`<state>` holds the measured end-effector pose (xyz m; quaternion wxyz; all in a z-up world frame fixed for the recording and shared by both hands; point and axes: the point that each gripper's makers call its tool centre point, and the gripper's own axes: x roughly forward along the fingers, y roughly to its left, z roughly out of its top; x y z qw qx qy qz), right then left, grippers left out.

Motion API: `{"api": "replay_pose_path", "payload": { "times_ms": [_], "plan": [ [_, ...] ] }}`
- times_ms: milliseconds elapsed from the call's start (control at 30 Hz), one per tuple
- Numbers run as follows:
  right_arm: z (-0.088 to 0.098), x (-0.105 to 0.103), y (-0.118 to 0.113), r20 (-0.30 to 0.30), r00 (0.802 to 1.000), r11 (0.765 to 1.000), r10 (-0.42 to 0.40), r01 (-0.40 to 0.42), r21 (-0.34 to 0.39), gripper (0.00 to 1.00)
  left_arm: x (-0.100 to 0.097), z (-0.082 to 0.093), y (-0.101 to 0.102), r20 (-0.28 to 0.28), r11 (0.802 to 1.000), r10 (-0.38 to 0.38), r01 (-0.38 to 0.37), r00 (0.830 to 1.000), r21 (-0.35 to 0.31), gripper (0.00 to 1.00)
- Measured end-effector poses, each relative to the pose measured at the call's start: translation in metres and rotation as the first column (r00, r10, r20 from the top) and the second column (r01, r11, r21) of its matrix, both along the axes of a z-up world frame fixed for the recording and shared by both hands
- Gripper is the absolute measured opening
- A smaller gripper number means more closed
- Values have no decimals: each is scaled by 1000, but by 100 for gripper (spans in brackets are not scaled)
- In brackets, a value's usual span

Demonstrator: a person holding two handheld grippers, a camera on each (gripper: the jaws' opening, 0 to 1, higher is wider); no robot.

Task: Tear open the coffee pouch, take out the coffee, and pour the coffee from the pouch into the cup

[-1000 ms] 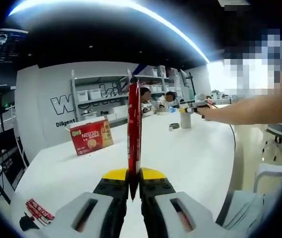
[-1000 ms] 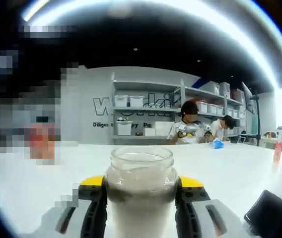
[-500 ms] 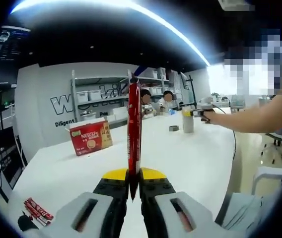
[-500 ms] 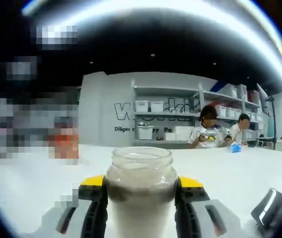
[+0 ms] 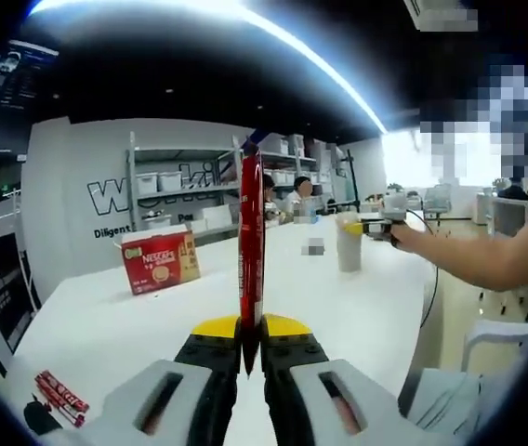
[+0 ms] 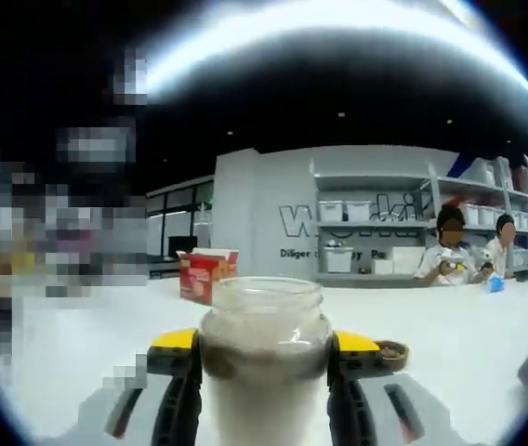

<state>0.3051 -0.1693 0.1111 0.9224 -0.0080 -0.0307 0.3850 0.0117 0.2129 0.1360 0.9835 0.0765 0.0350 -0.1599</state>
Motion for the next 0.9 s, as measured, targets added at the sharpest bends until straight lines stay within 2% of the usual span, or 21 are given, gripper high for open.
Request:
{"api": "replay_pose_path", "payload": {
  "times_ms": [67, 300, 500, 733, 900],
  "plan": [
    [0, -19, 15, -5, 999, 999, 34, -34, -3, 53, -1, 1, -2, 2, 1000, -7, 7, 1000, -2, 10],
    [0, -60, 52, -16, 995, 995, 98, -98, -10, 53, -7, 10, 0, 21, 1000, -4, 4, 1000, -2, 10],
    [0, -102, 90, -14, 986, 986, 167, -167, -5, 53, -9, 17, 1, 40, 1000, -5, 5, 999, -1, 10],
    [1, -155, 136, -23, 963, 963, 269, -269, -13, 53, -11, 22, 4, 54, 1000, -2, 2, 999, 0, 10],
    [0, -188, 167, -23, 939, 939, 343, -343, -10, 53, -13, 26, 6, 69, 1000, 2, -2, 998, -2, 10]
  ]
}}
